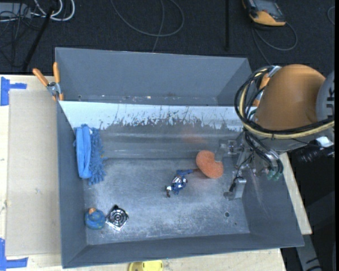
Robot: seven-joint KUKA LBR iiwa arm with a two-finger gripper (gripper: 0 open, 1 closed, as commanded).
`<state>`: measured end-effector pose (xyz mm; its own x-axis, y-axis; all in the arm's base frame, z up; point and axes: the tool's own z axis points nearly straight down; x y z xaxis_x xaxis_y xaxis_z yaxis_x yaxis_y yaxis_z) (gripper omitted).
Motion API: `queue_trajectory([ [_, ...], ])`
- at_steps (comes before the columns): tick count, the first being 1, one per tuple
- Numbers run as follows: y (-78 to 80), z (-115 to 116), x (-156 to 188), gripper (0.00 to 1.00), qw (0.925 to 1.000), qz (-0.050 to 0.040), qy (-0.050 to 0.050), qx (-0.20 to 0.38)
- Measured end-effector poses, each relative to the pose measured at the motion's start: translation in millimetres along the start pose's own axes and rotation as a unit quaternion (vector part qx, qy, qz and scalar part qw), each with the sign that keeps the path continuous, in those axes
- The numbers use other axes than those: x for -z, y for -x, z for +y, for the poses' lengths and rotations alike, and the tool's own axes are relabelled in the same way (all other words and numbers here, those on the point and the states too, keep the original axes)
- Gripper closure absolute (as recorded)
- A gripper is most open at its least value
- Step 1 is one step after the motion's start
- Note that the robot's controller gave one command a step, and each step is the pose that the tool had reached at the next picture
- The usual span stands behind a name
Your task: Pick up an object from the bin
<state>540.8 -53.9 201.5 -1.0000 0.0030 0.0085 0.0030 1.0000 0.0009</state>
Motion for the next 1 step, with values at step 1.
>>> queue_trajectory([
  [1,1.3,0.3,4.7,0.00,1.0000,-0.0038,0.000,0.001],
])
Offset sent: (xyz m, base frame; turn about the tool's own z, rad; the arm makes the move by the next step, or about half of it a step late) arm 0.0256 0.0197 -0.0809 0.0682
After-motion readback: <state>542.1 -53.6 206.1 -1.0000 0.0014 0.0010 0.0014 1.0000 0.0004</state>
